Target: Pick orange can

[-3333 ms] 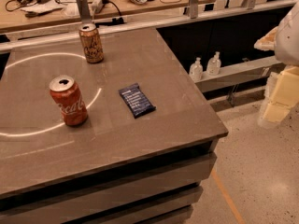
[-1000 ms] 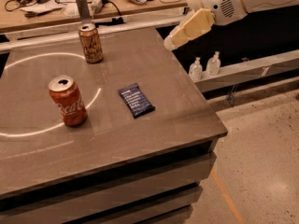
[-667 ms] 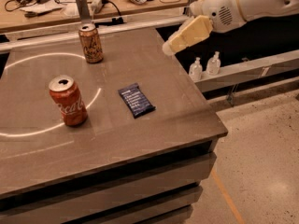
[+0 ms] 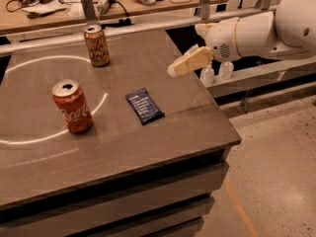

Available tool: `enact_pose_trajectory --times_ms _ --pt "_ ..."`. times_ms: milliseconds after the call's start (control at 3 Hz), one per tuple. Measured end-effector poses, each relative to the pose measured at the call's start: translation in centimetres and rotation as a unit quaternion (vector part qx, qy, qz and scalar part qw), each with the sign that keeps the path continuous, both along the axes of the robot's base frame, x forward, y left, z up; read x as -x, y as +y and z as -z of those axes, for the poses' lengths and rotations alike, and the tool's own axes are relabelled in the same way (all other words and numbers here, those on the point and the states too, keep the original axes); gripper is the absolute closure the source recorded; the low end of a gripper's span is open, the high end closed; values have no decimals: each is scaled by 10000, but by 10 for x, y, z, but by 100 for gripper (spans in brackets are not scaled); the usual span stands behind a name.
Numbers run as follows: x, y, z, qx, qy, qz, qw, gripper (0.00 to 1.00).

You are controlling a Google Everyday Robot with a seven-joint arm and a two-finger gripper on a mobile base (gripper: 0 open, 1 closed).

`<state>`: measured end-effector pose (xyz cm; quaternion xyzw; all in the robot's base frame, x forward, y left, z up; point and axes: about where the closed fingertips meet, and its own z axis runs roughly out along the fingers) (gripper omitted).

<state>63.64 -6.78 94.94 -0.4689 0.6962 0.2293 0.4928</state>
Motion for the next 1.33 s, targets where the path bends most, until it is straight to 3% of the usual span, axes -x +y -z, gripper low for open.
enact_pose_trajectory --times_ms 333,667,1333 --pt "-26 18 30 -226 -350 -356 9985 0" --pt "-40 35 46 -285 -466 -508 9972 0" --pt "-63 100 54 -584 -268 -451 9969 0"
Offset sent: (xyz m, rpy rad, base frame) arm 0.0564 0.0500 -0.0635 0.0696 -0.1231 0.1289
